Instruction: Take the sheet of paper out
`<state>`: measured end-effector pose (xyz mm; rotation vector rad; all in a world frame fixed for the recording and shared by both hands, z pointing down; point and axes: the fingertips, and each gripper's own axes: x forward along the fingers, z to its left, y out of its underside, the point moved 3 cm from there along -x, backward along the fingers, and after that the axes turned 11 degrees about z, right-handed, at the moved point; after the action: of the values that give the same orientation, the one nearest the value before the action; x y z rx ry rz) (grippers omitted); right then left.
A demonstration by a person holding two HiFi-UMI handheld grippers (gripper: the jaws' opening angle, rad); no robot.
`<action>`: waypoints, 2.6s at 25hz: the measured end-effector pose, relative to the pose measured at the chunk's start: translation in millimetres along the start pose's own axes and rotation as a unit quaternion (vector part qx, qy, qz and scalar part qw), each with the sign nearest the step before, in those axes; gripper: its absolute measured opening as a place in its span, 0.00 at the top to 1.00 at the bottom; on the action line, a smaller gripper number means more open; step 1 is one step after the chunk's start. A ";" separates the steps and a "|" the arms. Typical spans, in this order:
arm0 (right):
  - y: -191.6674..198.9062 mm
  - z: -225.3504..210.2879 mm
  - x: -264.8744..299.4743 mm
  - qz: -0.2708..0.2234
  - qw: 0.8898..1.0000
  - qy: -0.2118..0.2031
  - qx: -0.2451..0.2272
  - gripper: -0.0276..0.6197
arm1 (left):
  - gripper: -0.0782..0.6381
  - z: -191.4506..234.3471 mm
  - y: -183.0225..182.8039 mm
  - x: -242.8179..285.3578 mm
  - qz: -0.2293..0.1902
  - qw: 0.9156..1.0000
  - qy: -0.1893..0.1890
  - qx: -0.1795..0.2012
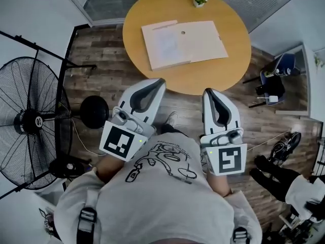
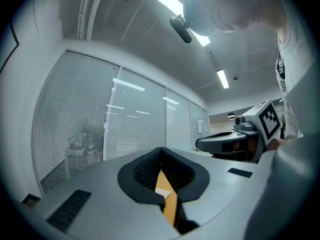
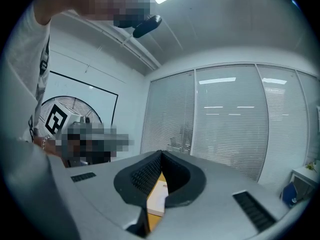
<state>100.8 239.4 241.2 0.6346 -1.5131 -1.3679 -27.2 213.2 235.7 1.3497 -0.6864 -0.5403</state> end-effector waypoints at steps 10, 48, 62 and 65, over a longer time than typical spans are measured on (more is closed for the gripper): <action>3.9 -47.5 8.9 -0.009 1.000 -0.005 0.007 0.95 | 0.86 -12.5 -2.4 50.7 0.007 1.000 0.006 0.001; 12.0 -142.5 53.0 -0.007 1.000 -0.011 0.021 0.95 | 0.86 -11.7 -2.9 157.6 0.017 1.000 0.005 -0.006; -4.7 -151.2 98.5 -0.016 0.999 -0.007 0.032 0.95 | 0.86 27.9 -8.7 182.5 0.017 1.000 0.007 -0.006; -6.8 -153.0 108.8 -0.015 0.999 -0.007 0.031 0.95 | 0.86 37.2 -8.8 188.1 0.017 1.000 0.008 -0.007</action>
<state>192.0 75.7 253.6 0.6894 -1.5692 -1.3541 76.9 53.0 255.2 1.3263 -0.6911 -0.5054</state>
